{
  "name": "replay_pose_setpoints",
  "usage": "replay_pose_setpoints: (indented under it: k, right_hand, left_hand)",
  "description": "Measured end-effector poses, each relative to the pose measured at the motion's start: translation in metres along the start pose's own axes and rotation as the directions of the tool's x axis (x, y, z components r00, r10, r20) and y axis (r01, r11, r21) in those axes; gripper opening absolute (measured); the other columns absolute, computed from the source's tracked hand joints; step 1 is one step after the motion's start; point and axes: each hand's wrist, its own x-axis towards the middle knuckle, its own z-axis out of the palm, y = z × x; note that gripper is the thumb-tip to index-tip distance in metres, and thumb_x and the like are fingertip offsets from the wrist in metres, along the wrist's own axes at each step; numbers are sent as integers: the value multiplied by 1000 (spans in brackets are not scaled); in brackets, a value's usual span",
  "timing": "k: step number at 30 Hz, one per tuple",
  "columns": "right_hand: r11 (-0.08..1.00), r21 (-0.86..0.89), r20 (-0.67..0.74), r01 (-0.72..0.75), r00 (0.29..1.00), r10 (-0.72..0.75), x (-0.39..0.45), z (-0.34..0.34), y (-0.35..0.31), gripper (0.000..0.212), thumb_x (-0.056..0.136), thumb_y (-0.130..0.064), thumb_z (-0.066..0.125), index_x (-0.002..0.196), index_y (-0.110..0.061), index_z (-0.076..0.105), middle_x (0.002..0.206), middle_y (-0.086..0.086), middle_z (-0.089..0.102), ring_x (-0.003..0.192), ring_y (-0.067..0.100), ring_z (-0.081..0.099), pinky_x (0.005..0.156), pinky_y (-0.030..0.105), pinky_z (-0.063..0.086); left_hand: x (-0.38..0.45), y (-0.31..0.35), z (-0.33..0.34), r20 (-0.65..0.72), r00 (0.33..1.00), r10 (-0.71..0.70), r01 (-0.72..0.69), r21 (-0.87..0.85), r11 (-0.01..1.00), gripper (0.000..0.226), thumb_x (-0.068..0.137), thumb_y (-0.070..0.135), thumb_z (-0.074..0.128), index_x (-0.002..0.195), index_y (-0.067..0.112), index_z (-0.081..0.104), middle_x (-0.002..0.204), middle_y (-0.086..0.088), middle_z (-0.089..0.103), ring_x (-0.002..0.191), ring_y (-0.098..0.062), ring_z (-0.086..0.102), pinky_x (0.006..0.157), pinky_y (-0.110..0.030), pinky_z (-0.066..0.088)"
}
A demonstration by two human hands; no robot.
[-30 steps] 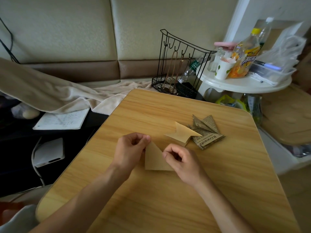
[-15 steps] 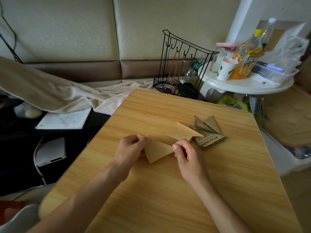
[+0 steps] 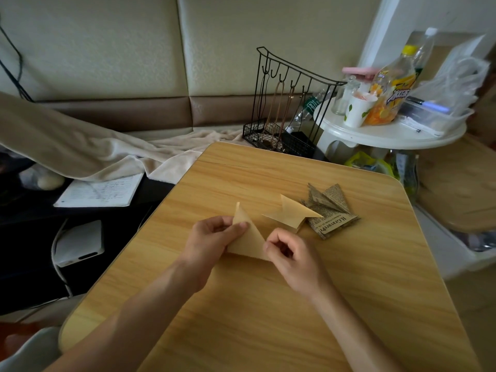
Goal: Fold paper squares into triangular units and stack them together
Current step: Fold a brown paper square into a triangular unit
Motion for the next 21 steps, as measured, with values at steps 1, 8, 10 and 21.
replay_pose_setpoints:
  k: [1, 8, 10, 21]
  right_hand:
    - [1000, -4, 36, 5, 999, -5, -1, 0, -1, 21, 93, -21, 63, 72, -20, 59, 61, -9, 51, 58, 6, 44, 55, 29, 36]
    - [997, 71, -33, 4, 999, -1, 0, -1, -1, 18, 94, -34, 65, 82, -21, 65, 71, -10, 59, 67, 5, 52, 62, 31, 42]
    - [994, 106, -52, -14, 998, 20, 1, -1, 2, 11, 92, -31, 67, 84, -22, 68, 76, -10, 65, 72, 7, 57, 67, 30, 47]
    - [979, 201, -103, -17, 994, 39, 3, -1, 6, 4, 91, -23, 67, 88, -24, 65, 75, 4, 65, 71, 33, 61, 63, 44, 49]
  left_hand:
    - [0, 0, 0, 14, 1000, 7, -6, -8, 1000, 29, 86, 28, 80, 102, 5, 76, 90, -10, 74, 85, -20, 68, 80, -36, 54]
    - [-4, 3, 0, 308, 951, 27, -126, 307, 943, 15, 89, 33, 77, 91, 19, 81, 93, -4, 78, 86, -15, 73, 74, -22, 54]
    - [-6, 3, 1, 349, 937, 19, -157, 371, 915, 13, 90, 35, 77, 91, 23, 81, 92, -1, 78, 87, -13, 73, 73, -19, 54]
    - [1, -2, 2, -6, 996, 88, -86, 138, 987, 21, 88, 15, 80, 106, 20, 72, 94, -1, 78, 78, -10, 71, 63, -22, 54]
